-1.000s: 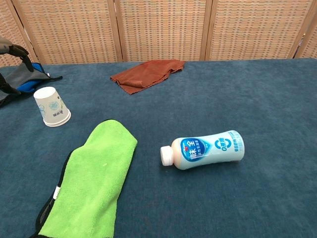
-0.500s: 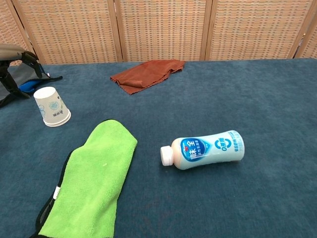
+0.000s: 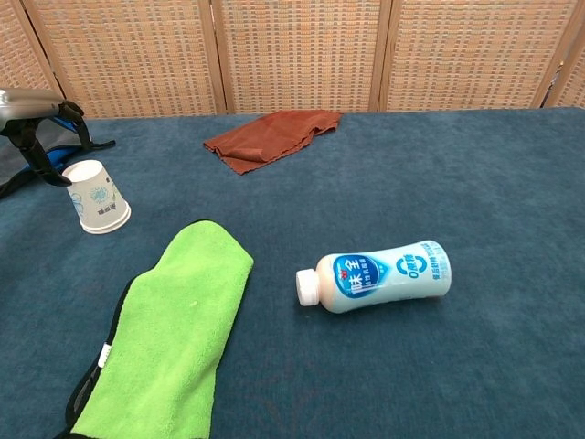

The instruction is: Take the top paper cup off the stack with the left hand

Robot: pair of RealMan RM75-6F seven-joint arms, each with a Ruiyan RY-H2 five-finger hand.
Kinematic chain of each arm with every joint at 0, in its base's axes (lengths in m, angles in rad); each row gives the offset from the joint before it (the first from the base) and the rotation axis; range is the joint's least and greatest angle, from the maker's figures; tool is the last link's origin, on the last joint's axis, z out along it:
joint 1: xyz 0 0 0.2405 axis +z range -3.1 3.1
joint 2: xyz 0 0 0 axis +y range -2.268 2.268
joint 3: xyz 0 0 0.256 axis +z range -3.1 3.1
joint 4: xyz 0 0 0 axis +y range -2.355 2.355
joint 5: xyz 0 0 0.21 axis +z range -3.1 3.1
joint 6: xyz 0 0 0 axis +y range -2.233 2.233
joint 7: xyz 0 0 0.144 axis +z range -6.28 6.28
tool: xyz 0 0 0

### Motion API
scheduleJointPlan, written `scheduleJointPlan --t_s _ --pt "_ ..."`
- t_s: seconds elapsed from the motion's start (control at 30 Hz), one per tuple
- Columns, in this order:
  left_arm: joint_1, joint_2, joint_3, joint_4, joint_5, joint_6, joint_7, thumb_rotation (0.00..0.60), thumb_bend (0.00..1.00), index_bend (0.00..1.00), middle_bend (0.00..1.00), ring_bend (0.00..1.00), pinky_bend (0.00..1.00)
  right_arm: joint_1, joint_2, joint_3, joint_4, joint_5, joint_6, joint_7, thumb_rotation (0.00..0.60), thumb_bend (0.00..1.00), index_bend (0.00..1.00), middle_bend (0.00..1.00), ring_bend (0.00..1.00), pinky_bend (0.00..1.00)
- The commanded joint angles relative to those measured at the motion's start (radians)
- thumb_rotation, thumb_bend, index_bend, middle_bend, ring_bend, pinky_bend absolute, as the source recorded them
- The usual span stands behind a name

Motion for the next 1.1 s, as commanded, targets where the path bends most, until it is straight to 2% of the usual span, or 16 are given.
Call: scheduleJointPlan --t_s 0.03,0.6,0.83,1.1 --pt "-0.004 -0.008 0.0 0.012 -0.002 -0.009 -0.005 0.6 0.24 0.31 0.0 0.0 0.0 0.001 -0.001 0.0 0.001 0.003 -0.004 -0.002 0.6 0.12 0.0 0.0 0.0 0.0" --pt "-0.021 -0.047 0.012 0.059 -0.008 -0.013 -0.007 0.6 0.24 0.37 0.0 0.0 0.0 -0.003 0.001 0.004 0.007 0.009 0.003 0.01 0.6 0.12 0.0 0.0 0.0 0.0" --pt "-0.018 -0.046 0.014 0.06 0.002 -0.004 -0.014 0.6 0.24 0.43 0.0 0.0 0.0 -0.003 0.0 0.005 0.007 0.009 0.004 0.008 0.6 0.12 0.0 0.0 0.0 0.0" --pt "-0.014 -0.021 0.004 0.029 0.02 0.006 -0.029 0.6 0.24 0.45 0.0 0.0 0.0 -0.004 0.0 0.006 0.007 0.01 0.005 0.007 0.6 0.12 0.0 0.0 0.0 0.0"
